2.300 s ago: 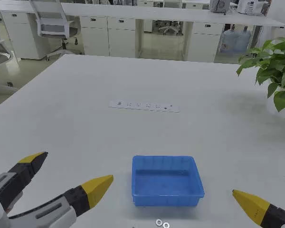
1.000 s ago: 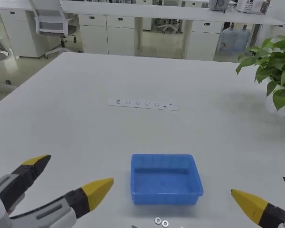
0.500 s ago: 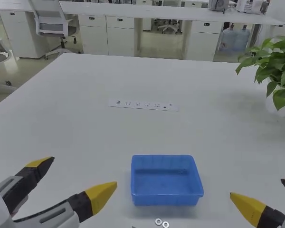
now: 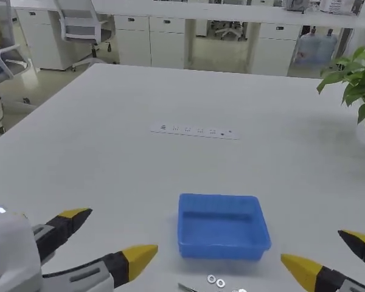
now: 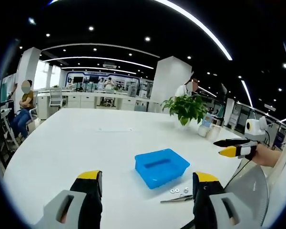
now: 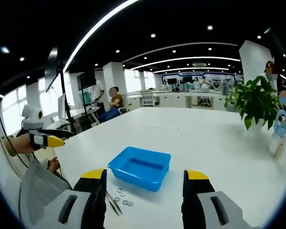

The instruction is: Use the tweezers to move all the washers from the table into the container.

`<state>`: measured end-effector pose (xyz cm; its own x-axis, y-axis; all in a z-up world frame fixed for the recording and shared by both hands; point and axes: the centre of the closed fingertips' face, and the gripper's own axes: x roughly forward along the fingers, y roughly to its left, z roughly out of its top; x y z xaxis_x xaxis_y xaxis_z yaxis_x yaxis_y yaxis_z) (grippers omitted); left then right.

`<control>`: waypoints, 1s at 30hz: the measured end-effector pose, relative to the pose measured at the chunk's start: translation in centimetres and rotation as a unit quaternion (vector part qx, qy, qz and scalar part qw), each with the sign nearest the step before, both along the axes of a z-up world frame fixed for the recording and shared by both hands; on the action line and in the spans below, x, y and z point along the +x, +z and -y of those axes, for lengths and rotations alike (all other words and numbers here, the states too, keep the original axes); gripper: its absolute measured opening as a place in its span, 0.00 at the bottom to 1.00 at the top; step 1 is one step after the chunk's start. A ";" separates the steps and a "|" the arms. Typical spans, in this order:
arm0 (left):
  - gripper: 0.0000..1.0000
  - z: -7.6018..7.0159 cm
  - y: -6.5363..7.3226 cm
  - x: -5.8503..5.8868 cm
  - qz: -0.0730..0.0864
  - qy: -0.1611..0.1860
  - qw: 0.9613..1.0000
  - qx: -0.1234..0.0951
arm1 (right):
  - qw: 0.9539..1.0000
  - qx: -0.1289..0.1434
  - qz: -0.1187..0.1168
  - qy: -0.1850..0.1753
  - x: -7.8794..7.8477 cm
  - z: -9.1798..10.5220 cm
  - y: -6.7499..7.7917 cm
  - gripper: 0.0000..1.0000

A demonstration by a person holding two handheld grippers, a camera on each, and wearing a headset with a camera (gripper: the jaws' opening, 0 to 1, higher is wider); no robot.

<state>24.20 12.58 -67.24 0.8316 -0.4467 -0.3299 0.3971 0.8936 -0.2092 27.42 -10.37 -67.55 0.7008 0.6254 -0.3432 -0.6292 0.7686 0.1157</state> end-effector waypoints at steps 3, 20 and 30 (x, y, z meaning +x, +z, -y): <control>0.70 0.8 -1.9 -0.5 -0.040 -0.026 0.999 0.013 | 0.999 0.000 -0.012 0.034 -0.5 -1.1 -0.7 0.51; 0.24 7.7 -8.7 -0.7 -0.114 -0.270 0.949 0.120 | 0.980 -0.097 -0.059 0.164 -3.0 -4.3 -6.4 0.17; 0.24 8.3 -12.7 0.4 -0.118 -0.340 0.899 0.248 | 0.958 -0.162 -0.099 0.214 -4.4 -5.1 -10.2 0.17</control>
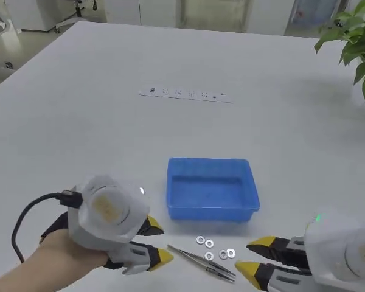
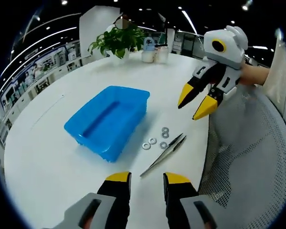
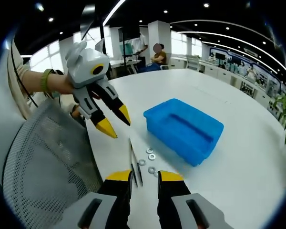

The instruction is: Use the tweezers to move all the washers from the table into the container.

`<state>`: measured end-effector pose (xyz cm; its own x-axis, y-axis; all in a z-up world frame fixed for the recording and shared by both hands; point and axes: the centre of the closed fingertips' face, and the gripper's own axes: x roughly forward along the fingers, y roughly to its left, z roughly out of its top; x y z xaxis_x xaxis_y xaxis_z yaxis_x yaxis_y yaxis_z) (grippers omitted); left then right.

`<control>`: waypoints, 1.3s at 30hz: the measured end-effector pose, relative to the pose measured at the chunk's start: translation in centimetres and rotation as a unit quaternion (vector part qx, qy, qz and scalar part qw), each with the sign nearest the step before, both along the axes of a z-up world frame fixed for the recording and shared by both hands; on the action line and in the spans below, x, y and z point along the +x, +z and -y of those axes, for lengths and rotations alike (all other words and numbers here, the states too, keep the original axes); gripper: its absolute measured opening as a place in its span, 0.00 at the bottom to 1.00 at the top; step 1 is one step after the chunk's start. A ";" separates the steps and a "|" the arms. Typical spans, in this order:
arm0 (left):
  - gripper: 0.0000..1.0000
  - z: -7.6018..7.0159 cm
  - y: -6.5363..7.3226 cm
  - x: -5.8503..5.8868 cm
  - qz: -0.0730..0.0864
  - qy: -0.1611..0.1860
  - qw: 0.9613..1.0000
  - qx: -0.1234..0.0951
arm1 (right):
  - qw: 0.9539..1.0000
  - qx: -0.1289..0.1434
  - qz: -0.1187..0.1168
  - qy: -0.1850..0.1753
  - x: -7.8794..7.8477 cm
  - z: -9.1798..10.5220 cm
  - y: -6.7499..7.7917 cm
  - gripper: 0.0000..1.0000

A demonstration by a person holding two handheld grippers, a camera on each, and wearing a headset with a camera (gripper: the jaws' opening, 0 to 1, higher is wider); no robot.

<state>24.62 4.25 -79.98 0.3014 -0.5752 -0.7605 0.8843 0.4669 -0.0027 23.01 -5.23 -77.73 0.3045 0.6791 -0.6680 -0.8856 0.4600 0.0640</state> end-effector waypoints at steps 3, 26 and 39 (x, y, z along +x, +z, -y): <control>0.23 0.3 -0.6 0.0 -0.005 -0.020 1.000 0.012 | 1.000 -0.013 -0.008 0.017 -0.3 -0.6 -0.7 0.18; 0.00 1.3 -3.3 -0.2 0.073 -0.250 0.952 0.159 | 0.997 -0.055 -0.016 0.060 -0.6 -1.4 -3.0 0.21; 0.00 3.9 4.7 -1.9 0.150 -0.277 0.942 0.118 | 0.995 -0.058 0.019 0.079 -0.2 -1.7 -2.5 0.22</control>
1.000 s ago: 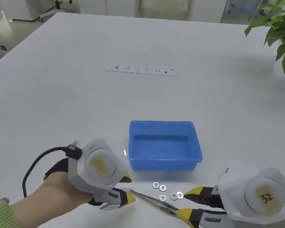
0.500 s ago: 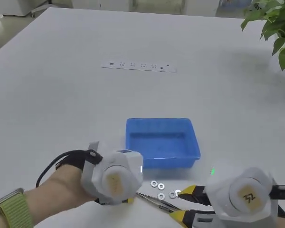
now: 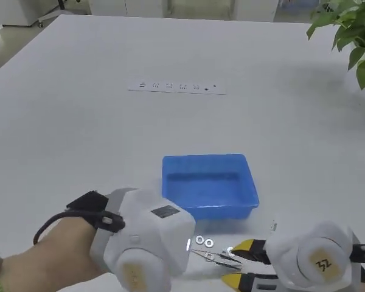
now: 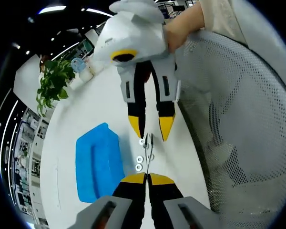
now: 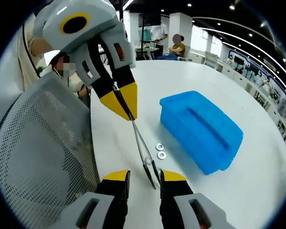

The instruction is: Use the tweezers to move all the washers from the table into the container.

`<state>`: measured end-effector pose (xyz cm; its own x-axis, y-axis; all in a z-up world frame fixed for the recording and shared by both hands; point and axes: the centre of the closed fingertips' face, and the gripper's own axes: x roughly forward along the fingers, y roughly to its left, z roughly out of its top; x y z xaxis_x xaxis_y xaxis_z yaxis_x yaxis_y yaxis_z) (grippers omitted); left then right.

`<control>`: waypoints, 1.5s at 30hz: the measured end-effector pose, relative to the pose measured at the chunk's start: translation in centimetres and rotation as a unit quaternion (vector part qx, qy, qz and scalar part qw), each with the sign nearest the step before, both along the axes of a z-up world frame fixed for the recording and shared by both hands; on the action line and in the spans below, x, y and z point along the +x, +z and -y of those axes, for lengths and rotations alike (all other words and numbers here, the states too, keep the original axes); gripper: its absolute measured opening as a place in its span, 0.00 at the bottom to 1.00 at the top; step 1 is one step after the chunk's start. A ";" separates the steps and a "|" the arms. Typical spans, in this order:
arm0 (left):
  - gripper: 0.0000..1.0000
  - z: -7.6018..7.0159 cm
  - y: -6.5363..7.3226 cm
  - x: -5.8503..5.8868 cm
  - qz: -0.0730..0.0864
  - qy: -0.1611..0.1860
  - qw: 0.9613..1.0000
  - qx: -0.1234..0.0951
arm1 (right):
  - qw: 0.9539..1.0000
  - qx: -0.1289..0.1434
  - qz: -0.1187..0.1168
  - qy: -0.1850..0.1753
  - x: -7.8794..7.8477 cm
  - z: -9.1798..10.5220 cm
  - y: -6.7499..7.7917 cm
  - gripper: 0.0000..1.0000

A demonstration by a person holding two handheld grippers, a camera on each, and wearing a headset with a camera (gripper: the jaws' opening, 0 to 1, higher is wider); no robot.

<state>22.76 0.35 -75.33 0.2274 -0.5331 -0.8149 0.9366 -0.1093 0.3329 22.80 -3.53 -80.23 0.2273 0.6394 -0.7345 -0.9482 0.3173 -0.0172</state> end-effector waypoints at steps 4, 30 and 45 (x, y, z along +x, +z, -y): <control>0.00 1.1 1.9 -1.0 -0.019 0.002 0.999 -0.034 | 0.999 0.017 0.019 0.020 -0.1 -1.0 1.1 0.20; 0.00 0.8 2.9 0.0 -0.069 0.076 0.991 -0.088 | 0.996 0.059 0.022 0.065 0.8 -4.2 1.8 0.05; 0.00 2.0 2.8 0.5 -0.079 0.045 0.994 -0.057 | 0.997 0.062 0.012 0.032 1.2 -3.1 1.8 0.05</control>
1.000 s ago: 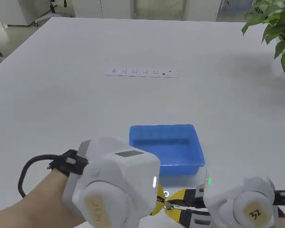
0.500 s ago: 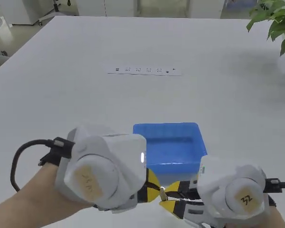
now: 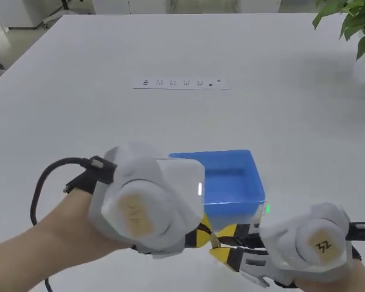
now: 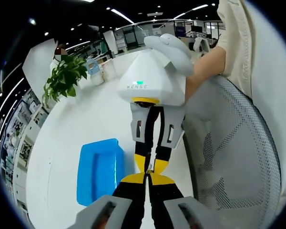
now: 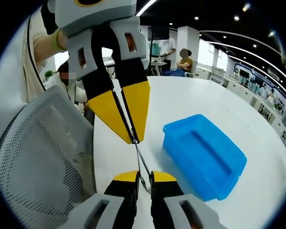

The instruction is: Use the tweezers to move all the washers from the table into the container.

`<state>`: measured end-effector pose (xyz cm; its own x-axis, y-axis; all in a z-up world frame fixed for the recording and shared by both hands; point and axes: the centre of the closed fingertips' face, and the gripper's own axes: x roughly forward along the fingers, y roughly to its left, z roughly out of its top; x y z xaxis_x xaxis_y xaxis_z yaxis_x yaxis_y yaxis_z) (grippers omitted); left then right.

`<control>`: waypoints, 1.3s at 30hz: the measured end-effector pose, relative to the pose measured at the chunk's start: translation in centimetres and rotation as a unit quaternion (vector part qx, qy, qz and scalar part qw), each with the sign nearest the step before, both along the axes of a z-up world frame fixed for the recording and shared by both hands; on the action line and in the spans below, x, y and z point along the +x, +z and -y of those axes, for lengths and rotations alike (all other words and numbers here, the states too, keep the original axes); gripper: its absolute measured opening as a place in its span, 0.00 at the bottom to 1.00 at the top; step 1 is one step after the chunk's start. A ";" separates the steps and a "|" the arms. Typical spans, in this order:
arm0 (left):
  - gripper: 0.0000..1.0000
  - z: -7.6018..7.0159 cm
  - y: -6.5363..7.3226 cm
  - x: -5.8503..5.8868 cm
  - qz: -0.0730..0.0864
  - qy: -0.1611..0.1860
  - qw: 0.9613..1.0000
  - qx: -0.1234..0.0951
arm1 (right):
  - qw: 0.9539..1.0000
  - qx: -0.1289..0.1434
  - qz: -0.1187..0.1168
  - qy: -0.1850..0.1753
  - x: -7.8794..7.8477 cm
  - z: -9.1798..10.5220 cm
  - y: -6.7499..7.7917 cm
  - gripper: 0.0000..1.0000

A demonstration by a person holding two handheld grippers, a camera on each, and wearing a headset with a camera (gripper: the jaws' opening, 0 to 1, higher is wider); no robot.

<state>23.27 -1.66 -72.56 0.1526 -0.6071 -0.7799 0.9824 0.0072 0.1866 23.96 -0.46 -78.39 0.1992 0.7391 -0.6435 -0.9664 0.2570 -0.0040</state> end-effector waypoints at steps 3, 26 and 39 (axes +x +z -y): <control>0.00 0.3 0.2 0.0 0.002 -0.007 1.000 0.003 | 1.000 0.009 -0.004 -0.006 0.1 0.1 0.1 0.05; 0.33 1.8 2.0 0.5 -0.121 0.091 0.980 -0.131 | 0.993 0.067 -0.061 -0.070 1.7 0.4 1.2 0.02; 0.75 -4.7 3.0 0.3 -0.124 0.316 0.898 -0.280 | 0.967 0.158 -0.133 -0.152 3.5 1.7 3.2 0.02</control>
<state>23.61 3.05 -69.52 0.4683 -0.7677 -0.4374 0.7597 0.6026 -0.2443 27.43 -2.11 -75.19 0.2973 0.8406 -0.4527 -0.8022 0.4770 0.3590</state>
